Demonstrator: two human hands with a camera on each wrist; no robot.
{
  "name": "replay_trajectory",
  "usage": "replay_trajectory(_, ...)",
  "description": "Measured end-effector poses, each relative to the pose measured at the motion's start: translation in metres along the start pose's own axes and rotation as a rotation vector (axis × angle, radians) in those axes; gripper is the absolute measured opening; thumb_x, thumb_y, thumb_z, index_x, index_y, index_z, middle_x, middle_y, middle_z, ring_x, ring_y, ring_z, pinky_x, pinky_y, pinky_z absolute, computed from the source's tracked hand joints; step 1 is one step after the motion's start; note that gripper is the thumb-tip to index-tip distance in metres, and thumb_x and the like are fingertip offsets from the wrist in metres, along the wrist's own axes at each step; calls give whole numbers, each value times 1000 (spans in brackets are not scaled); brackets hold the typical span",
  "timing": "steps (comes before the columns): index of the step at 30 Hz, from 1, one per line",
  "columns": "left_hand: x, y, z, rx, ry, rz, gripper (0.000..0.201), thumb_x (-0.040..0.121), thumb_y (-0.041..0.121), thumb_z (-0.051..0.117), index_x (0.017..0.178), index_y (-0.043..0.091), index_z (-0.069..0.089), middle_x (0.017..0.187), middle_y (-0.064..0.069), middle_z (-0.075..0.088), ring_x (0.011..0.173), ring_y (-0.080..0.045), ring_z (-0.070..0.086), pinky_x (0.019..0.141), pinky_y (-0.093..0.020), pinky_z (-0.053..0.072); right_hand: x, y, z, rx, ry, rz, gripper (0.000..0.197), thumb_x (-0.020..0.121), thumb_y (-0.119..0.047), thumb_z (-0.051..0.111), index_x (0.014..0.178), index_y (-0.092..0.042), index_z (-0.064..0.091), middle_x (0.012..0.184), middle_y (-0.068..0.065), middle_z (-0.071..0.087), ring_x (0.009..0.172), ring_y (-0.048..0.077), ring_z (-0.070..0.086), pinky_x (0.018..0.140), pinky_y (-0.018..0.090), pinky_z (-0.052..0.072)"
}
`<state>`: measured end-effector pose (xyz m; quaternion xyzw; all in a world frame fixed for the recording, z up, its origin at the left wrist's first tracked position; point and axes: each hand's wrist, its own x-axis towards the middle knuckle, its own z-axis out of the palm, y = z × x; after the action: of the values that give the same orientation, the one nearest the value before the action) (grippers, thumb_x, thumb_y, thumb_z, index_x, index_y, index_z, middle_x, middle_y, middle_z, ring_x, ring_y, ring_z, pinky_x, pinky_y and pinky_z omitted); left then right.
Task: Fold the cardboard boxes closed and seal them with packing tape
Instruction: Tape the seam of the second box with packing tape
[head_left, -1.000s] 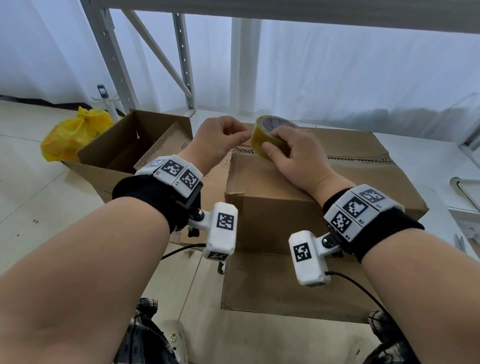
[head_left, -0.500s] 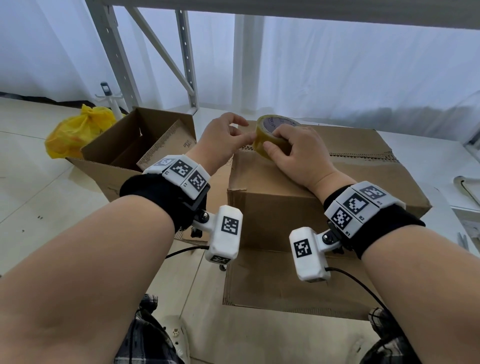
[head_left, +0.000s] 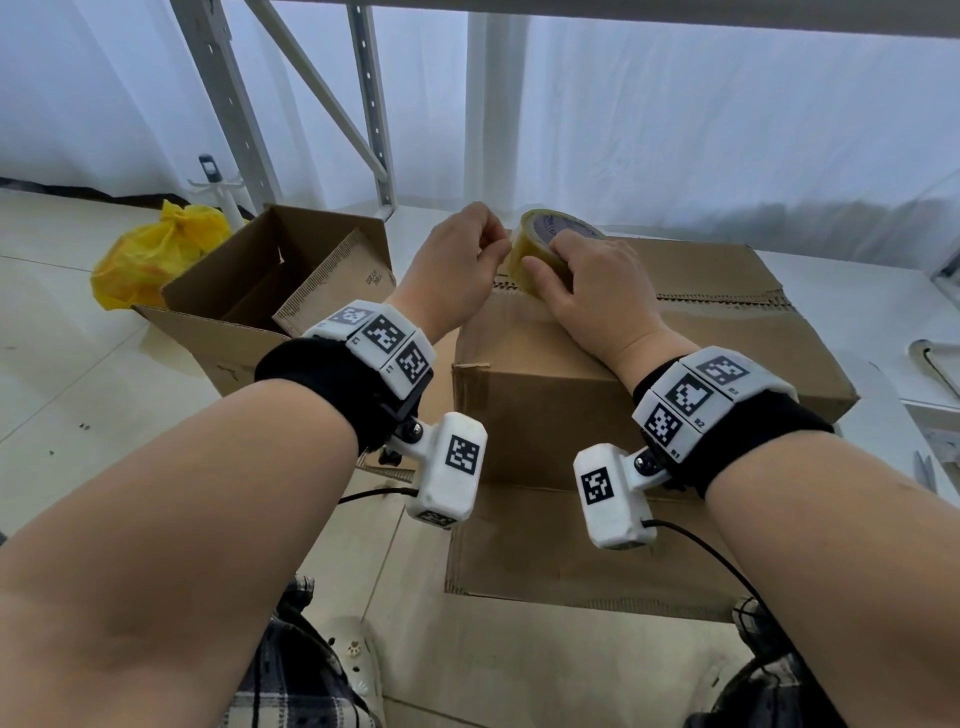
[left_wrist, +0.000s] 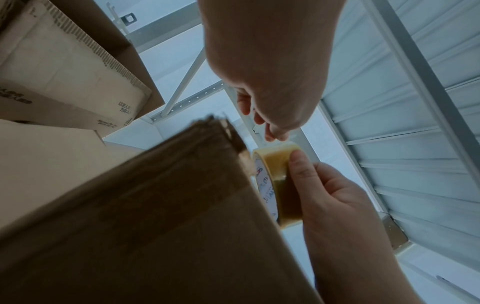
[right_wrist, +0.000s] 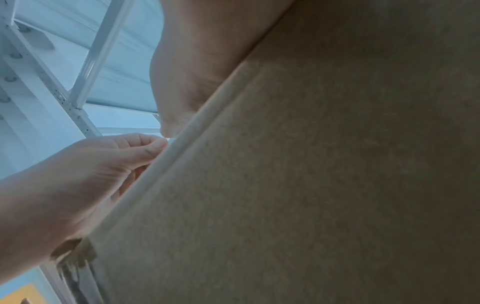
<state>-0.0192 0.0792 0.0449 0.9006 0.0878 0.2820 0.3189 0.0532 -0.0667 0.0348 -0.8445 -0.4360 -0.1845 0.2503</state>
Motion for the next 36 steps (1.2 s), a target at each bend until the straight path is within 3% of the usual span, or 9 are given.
replay_trajectory(4,-4,1,-3,25,64,69,9,95,13,52,96,5,55,86,0,53,79,-14,47,72,-22,39,2,-6,-3,-76,-29,30,40,99,-44,42,96,-6,54,93,14,64,88,33,57,82,37,36)
replay_trajectory(10,-13,1,-7,44,137,130,6,94,13,55,92,8,54,82,6,48,76,-11,44,70,-18,36,9,-13,-7,-124,-108,112,45,101,-47,33,119,-8,47,113,14,63,106,34,57,89,40,36)
replay_trajectory(13,-12,0,-12,5,90,57,5,95,15,54,92,11,52,79,7,51,73,-9,47,69,-17,40,19,-21,-13,-165,-215,158,47,101,-46,32,129,-10,41,121,13,61,113,33,55,92,40,35)
replay_trajectory(16,-8,-3,-17,-94,49,-86,5,95,19,54,94,14,52,81,5,57,73,-5,54,66,-10,44,31,-26,-19,-162,-301,176,48,100,-44,38,136,-13,32,118,9,62,107,30,58,79,37,37)
replay_trajectory(18,-6,-4,-19,-215,41,-176,6,95,21,55,94,14,55,82,3,60,74,-7,58,72,-15,49,39,-28,-26,-184,-340,143,52,100,-44,41,142,-19,26,115,8,62,106,31,58,75,35,38)
replay_trajectory(20,-6,-1,-19,-336,20,-259,8,93,22,58,93,14,57,83,0,62,74,-10,61,75,-22,53,45,-29,-33,-220,-366,99,47,99,-44,44,140,-25,32,112,7,62,105,30,58,73,33,38)
replay_trajectory(25,1,4,-18,-337,55,-277,14,91,26,62,93,13,58,85,1,63,69,-6,62,61,-12,51,60,-34,-46,-278,-311,38,34,95,-47,51,118,-23,58,107,2,64,100,22,59,69,29,34)
replay_trajectory(29,9,11,-27,-415,107,-263,12,92,23,61,91,12,56,83,-3,63,65,-11,62,63,-22,54,71,-41,-61,-270,-245,12,29,95,-45,50,113,-26,63,106,1,65,100,21,59,69,28,34)
replay_trajectory(36,17,19,-52,-274,199,-101,11,89,20,64,86,13,57,75,1,59,68,-9,53,66,-18,45,78,-50,-78,-162,-262,95,27,94,-49,48,110,-35,64,103,-9,60,98,14,55,73,30,34)
